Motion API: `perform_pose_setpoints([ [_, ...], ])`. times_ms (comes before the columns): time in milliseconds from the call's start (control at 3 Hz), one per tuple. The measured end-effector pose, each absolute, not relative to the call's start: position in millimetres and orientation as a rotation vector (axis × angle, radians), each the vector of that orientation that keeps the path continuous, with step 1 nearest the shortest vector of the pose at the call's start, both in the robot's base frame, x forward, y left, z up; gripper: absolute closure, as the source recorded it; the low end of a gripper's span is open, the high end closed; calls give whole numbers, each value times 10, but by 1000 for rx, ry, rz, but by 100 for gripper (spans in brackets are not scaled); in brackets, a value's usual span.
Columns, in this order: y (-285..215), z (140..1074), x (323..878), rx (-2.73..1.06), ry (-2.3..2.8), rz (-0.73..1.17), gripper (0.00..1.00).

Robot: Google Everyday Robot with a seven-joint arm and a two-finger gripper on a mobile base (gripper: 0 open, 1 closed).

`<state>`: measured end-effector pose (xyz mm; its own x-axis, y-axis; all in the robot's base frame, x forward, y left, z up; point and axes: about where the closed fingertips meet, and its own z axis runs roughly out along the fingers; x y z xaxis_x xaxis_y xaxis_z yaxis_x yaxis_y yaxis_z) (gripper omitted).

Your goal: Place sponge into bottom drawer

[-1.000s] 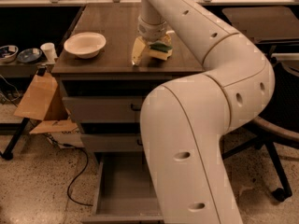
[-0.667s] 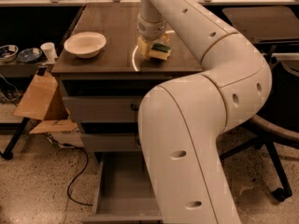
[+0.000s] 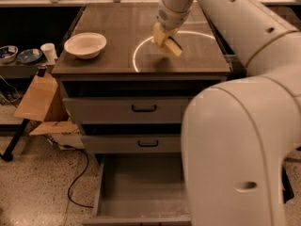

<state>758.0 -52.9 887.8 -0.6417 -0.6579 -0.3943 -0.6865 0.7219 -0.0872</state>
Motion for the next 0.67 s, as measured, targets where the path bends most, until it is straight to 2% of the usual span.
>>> perform_pose_setpoints([
  [667,-1053,9080,6736,-1149,2385,415,100],
])
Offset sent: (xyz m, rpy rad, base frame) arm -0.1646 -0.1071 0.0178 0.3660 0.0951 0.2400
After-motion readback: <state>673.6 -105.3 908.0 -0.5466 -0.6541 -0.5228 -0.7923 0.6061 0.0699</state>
